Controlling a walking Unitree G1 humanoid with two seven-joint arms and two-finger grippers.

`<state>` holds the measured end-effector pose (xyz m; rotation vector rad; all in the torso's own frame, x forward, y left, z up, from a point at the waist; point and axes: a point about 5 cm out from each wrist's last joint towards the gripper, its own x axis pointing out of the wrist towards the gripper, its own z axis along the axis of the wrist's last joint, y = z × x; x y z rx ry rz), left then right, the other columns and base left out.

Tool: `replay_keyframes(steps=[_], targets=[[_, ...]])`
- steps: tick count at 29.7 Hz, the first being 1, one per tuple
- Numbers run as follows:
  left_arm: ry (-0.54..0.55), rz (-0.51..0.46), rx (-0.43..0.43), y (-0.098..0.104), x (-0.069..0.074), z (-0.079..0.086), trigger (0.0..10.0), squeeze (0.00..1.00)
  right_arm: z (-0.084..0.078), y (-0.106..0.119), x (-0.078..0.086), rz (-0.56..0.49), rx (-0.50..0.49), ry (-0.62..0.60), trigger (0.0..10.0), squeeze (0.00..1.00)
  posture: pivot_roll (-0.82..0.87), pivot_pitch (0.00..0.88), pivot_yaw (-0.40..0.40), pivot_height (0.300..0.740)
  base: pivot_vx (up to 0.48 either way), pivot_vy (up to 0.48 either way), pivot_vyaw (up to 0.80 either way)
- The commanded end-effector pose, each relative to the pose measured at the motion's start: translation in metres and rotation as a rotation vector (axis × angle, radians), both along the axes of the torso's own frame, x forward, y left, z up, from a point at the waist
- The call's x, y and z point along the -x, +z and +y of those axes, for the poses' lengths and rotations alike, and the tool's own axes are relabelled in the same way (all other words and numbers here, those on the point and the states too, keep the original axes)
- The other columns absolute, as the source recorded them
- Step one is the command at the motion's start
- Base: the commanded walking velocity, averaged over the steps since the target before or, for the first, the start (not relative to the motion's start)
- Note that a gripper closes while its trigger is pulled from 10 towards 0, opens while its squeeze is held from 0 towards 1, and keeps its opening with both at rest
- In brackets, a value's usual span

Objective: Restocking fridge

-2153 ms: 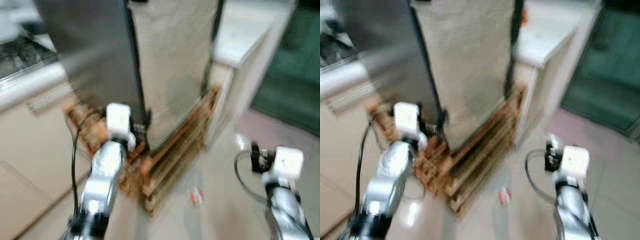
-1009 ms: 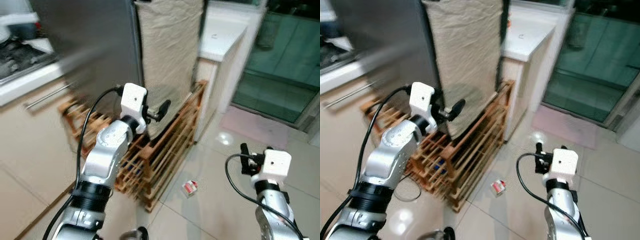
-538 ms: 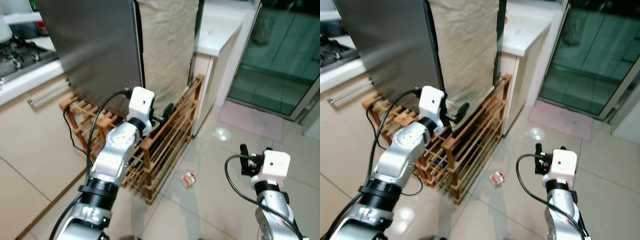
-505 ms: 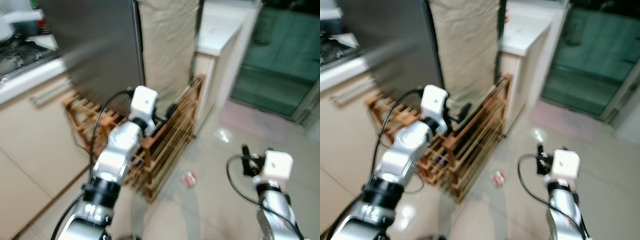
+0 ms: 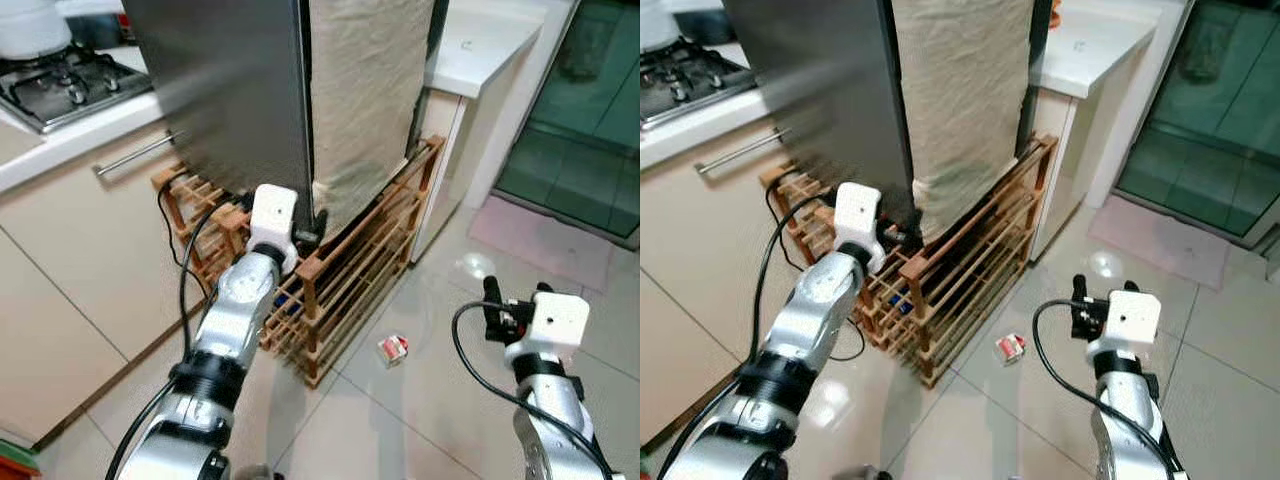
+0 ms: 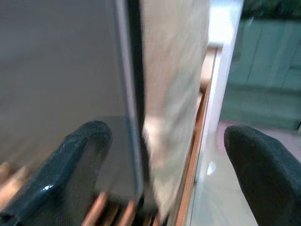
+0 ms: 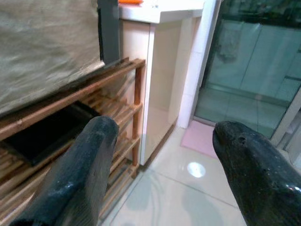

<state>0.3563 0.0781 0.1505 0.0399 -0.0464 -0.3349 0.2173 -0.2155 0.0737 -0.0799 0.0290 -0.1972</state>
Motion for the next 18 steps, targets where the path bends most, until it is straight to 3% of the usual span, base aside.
replay_keyframes(steps=[1, 7, 18], targets=[[0.011, -0.022, -0.005, 0.006, -0.004, -0.003, 10.0, 0.0, -0.003, 0.002, 0.004, 0.006, 0.009, 0.006, 10.0, 0.0, -0.05, 0.037, 0.01, 0.74, 0.0, 0.0, 0.0], [0.014, -0.071, 0.012, 0.03, -0.016, -0.017, 10.0, 0.0, -0.016, 0.001, 0.024, 0.05, 0.048, -0.021, 10.0, 0.0, -0.1, 0.065, -0.006, 0.74, 0.0, 0.0, 0.0], [-0.019, -0.095, 0.025, 0.039, -0.021, -0.036, 10.0, 0.0, -0.02, 0.006, 0.034, 0.075, 0.061, -0.019, 10.0, 0.0, -0.12, 0.096, -0.02, 0.74, 0.0, 0.0, 0.0]])
